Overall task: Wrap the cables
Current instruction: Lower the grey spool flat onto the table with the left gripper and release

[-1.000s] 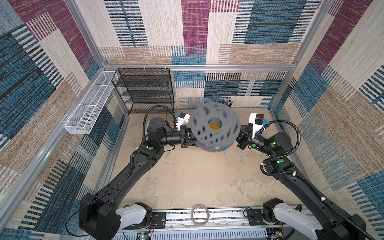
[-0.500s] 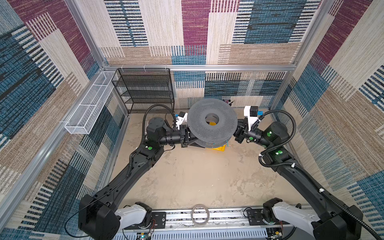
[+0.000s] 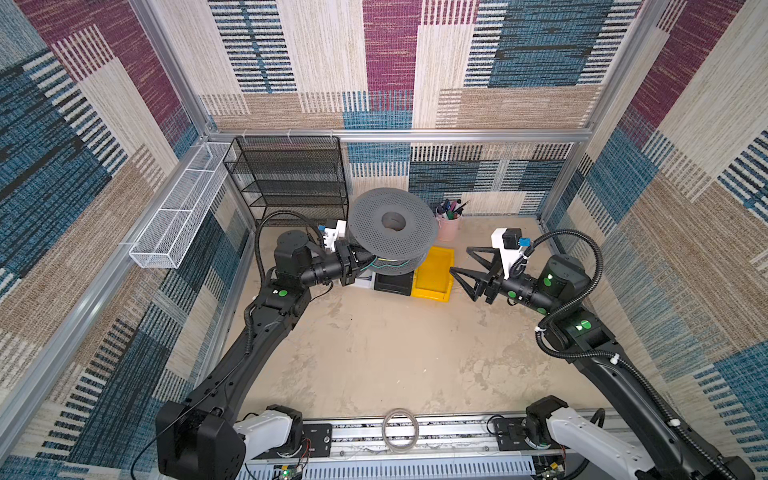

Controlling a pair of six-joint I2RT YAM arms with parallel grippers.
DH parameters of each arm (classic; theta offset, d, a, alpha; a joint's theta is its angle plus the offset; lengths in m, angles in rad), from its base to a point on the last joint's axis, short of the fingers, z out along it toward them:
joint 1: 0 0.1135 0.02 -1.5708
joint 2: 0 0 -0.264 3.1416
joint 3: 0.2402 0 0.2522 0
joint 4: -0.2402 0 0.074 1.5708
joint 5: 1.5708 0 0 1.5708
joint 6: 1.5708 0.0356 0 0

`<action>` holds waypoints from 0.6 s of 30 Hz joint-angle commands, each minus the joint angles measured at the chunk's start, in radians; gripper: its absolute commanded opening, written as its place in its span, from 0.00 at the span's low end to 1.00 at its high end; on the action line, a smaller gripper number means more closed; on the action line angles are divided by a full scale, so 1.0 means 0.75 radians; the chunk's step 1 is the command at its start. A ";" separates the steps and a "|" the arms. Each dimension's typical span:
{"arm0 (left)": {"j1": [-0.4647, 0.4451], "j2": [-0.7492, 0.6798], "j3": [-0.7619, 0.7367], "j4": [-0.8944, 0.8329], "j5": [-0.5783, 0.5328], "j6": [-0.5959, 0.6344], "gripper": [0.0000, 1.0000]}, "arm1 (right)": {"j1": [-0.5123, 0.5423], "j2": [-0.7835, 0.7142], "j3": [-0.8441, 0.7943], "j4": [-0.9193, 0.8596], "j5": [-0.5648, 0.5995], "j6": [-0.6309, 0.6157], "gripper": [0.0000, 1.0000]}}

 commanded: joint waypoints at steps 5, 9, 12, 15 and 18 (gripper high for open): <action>0.016 0.004 -0.051 -0.218 -0.010 0.427 0.00 | 0.002 -0.044 0.011 -0.161 0.191 0.007 0.83; -0.017 0.031 -0.265 -0.030 0.053 0.441 0.00 | 0.002 0.003 0.016 -0.185 0.200 0.050 0.82; -0.099 0.033 -0.388 -0.008 -0.033 0.536 0.00 | 0.002 0.037 0.021 -0.173 0.178 0.074 0.81; -0.206 0.051 -0.440 -0.067 -0.165 0.657 0.00 | 0.002 0.072 0.027 -0.148 0.139 0.094 0.81; -0.262 0.102 -0.521 0.091 -0.177 0.615 0.00 | 0.002 0.121 0.023 -0.125 0.082 0.113 0.79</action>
